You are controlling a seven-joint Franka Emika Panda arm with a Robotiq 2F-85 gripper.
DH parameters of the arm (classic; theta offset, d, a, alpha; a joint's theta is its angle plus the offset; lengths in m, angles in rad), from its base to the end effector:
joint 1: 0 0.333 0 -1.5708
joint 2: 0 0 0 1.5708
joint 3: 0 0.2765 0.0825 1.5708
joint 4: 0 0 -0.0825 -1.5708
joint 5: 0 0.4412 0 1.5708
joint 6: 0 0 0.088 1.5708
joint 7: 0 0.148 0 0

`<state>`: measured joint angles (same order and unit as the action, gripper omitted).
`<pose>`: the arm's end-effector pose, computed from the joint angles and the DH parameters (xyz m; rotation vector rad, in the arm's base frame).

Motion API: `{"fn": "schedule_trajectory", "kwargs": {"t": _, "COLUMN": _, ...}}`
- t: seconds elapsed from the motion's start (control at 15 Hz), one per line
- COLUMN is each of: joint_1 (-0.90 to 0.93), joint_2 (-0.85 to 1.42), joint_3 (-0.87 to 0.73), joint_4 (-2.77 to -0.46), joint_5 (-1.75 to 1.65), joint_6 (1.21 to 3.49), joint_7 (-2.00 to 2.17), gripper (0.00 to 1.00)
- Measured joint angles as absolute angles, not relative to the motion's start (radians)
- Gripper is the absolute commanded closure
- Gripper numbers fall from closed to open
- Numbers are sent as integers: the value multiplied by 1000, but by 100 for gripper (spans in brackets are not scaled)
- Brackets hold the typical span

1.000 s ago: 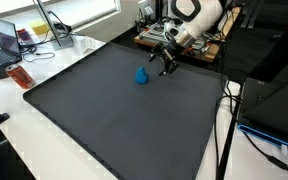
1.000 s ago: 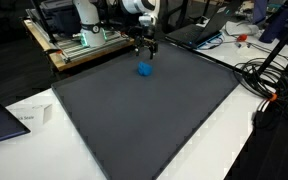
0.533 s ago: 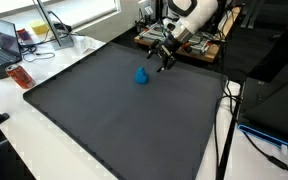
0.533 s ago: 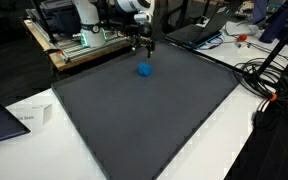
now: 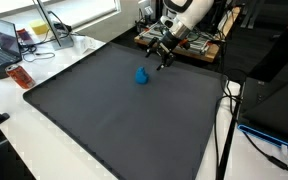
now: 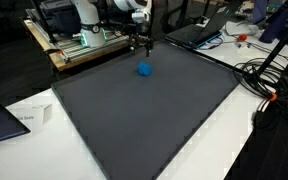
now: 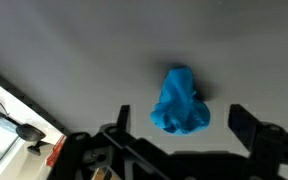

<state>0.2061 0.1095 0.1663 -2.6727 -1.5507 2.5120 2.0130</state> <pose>0.3814 0.1368 0.0546 2.6096 -0.2779 0.7526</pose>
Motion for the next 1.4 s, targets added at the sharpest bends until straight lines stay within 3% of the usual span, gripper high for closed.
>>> {"fn": "schedule_trajectory", "kwargs": {"t": 1.4, "joint_1": 84, "joint_2": 59, "joint_3": 90, "joint_4": -2690, "joint_5": -1545, "joint_6": 2750, "joint_7": 1630, "gripper": 0}}
